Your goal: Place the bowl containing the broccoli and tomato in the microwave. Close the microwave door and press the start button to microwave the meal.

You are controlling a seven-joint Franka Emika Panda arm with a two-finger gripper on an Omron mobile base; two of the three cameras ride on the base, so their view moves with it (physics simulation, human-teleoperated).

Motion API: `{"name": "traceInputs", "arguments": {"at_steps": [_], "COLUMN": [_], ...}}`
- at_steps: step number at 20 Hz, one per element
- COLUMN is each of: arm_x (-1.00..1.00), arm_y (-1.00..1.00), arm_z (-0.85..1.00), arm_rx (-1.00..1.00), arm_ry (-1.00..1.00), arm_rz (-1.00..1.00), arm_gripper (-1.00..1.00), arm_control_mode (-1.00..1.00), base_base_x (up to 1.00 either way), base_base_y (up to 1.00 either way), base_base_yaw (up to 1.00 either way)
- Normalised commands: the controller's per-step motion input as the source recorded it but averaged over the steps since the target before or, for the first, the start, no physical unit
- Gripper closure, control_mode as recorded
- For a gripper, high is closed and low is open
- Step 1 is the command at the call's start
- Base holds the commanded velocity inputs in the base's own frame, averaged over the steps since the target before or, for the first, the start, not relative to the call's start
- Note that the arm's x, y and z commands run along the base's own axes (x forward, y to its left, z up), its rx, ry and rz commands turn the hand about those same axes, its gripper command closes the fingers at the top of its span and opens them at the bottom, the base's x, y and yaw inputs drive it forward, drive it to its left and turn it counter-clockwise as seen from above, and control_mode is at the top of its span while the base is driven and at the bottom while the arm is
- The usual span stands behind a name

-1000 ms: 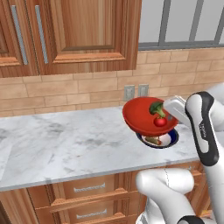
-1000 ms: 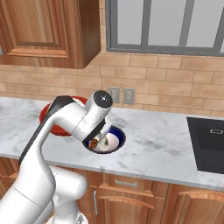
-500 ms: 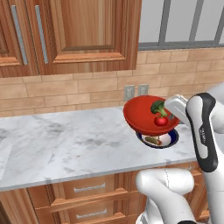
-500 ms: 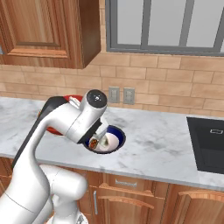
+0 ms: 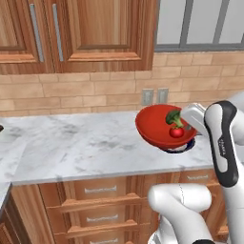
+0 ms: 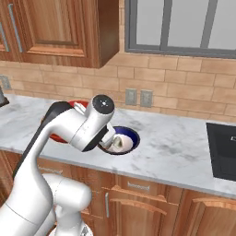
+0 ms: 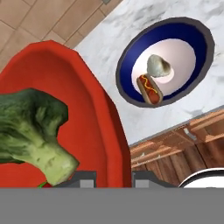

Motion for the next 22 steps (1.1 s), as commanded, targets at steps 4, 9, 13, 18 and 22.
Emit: {"name": "traceInputs", "arguments": {"at_steps": [4, 9, 13, 18, 22], "arm_x": [0.00, 0.00, 0.00, 0.00, 0.00], "arm_y": [0.00, 0.00, 0.00, 0.00, 0.00], "arm_z": [0.00, 0.00, 0.00, 0.00, 0.00], "arm_rx": [0.00, 0.00, 0.00, 0.00, 0.00], "arm_ry": [0.00, 0.00, 0.00, 0.00, 0.00], "arm_rz": [0.00, 0.00, 0.00, 0.00, 0.00], "arm_gripper": [1.00, 1.00, 1.00, 1.00, 1.00], "arm_control_mode": [1.00, 1.00, 1.00, 1.00, 1.00], "base_base_x": [-0.37, -0.07, -0.03, 0.00, 0.00], "base_base_y": [-0.37, -0.48, -0.43, -0.34, -0.16], "base_base_yaw": [0.36, 0.43, 0.55, 0.69, 0.83]}}
